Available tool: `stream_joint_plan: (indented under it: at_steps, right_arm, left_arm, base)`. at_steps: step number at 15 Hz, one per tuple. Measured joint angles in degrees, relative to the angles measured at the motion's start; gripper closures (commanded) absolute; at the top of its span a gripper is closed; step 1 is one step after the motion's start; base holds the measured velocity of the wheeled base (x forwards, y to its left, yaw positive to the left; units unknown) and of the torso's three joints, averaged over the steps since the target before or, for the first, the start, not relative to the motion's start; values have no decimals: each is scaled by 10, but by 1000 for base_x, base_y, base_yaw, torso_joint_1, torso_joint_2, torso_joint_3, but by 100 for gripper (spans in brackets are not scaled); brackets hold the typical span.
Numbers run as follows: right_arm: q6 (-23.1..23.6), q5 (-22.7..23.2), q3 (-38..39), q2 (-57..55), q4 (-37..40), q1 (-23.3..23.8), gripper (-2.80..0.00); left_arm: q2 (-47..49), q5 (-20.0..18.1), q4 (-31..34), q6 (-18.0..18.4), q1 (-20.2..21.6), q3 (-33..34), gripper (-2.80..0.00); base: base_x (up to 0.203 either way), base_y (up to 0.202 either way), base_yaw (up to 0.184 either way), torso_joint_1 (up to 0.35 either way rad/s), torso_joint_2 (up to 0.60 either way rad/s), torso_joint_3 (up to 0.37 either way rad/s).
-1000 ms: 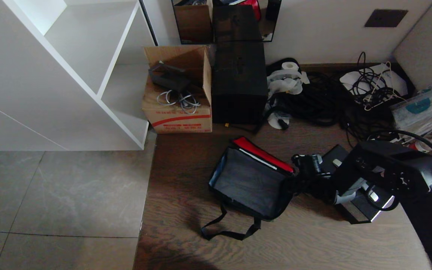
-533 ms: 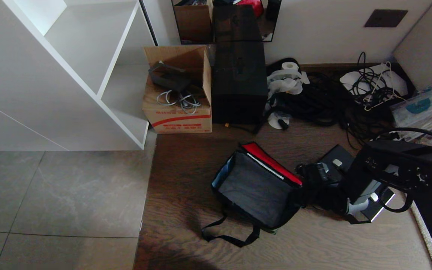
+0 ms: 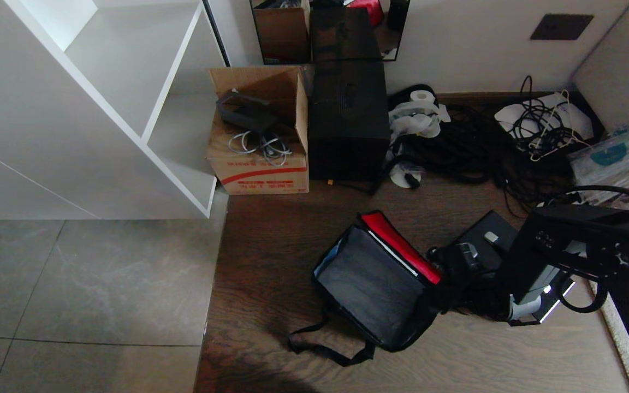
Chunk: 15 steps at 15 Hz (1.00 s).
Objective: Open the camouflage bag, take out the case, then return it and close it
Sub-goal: Grip the handle again
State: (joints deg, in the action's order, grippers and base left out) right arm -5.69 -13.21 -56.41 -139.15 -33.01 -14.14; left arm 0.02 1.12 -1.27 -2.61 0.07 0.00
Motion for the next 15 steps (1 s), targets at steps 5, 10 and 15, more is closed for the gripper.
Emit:
stream_joint_plan:
  at_steps: [5,10,15]
  right_arm:
    - [3,51,-44,16,-12,0,-280]
    - [22,106,-82,4,-47,0,-280]
    - [71,107,-110,-27,-47,12,-280]
  left_arm:
    - [0,0,0,0,0,0,0]
    - [0,0,0,0,0,0,0]
    - [0,0,0,0,0,0,0]
  base:
    - [0,0,0,0,0,0]
    - [0,0,0,0,0,0]
    - [0,0,0,0,0,0]
